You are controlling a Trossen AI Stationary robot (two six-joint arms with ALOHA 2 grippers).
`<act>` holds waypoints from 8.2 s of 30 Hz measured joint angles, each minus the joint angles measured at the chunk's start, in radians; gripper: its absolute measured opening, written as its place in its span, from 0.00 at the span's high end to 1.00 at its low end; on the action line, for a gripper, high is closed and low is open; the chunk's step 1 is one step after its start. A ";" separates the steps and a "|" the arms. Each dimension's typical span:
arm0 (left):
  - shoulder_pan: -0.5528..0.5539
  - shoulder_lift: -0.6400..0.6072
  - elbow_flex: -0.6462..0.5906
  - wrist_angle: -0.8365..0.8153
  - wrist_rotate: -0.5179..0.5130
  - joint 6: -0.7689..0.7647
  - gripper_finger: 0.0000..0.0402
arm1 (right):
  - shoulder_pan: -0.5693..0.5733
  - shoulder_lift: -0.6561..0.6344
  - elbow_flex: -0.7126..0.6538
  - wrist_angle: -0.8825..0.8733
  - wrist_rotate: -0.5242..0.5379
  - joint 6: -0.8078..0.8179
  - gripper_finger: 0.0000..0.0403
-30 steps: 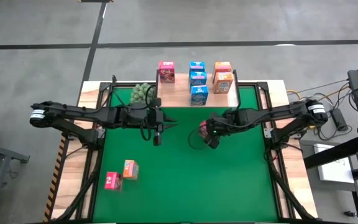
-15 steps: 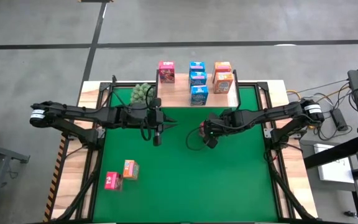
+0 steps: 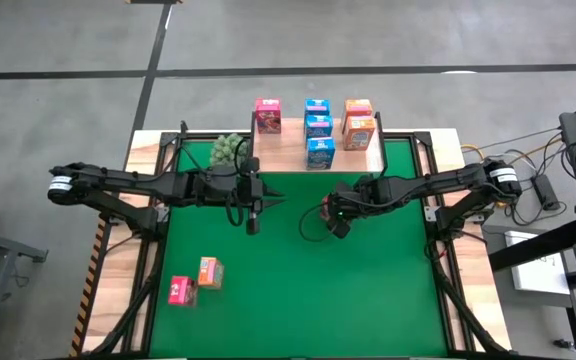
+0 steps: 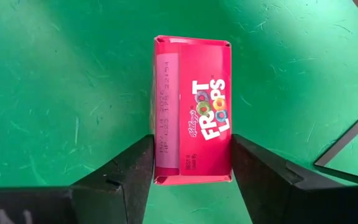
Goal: Stack cereal on shelf
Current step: Put the top red cereal box on the shelf aligned with the other red cereal box
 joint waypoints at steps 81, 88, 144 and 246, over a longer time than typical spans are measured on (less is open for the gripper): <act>-0.001 -0.553 -0.292 0.124 0.000 -0.004 0.90 | -0.274 0.383 0.982 -0.069 -0.061 -0.973 0.60; -0.001 -0.552 -0.292 0.121 0.000 -0.004 0.90 | -0.308 0.412 0.977 -0.109 -0.067 -1.022 0.60; -0.001 -0.540 -0.292 0.145 0.000 -0.008 0.90 | -0.335 0.432 0.914 0.012 -0.241 -0.906 0.54; 0.197 0.055 0.498 -0.642 -0.006 0.273 0.41 | -0.107 -0.470 -0.392 0.959 -0.323 -0.975 0.54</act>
